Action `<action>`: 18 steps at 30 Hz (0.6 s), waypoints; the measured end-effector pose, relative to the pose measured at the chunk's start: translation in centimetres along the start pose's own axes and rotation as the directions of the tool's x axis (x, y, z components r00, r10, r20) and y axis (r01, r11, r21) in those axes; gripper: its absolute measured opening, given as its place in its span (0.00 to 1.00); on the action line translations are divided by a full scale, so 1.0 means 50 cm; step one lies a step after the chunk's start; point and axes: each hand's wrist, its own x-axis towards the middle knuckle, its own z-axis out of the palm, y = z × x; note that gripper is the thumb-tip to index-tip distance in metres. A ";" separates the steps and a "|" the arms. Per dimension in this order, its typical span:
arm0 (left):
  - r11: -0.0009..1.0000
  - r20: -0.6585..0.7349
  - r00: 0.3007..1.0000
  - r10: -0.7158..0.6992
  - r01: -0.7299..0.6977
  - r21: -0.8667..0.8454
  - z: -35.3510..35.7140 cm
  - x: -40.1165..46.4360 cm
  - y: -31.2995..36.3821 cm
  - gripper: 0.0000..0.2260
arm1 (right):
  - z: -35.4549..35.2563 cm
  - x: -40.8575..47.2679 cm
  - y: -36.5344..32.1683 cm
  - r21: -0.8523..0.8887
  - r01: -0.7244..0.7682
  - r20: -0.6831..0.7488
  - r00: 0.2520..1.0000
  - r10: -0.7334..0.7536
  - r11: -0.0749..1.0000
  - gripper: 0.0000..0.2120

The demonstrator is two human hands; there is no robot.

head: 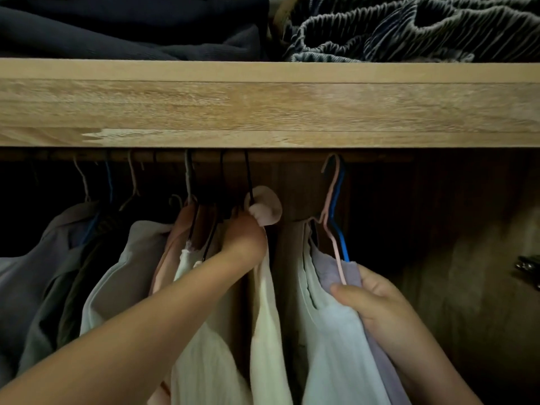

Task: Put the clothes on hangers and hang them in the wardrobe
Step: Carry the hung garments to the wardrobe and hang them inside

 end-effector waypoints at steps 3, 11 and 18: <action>0.988 0.016 0.998 0.059 -0.061 0.143 -0.026 -0.028 -0.004 0.16 | 0.025 0.012 -0.004 0.016 0.028 -0.001 1.000 -0.028 0.999 0.03; 0.855 0.247 0.960 0.131 0.017 -0.519 -0.046 -0.150 0.061 0.12 | 0.091 0.040 0.018 0.024 0.096 0.067 0.993 -0.097 0.995 0.08; 0.541 0.286 0.958 0.031 0.225 -0.810 -0.021 -0.142 0.066 0.07 | 0.075 0.051 0.015 0.046 0.105 0.030 0.994 -0.107 0.993 0.09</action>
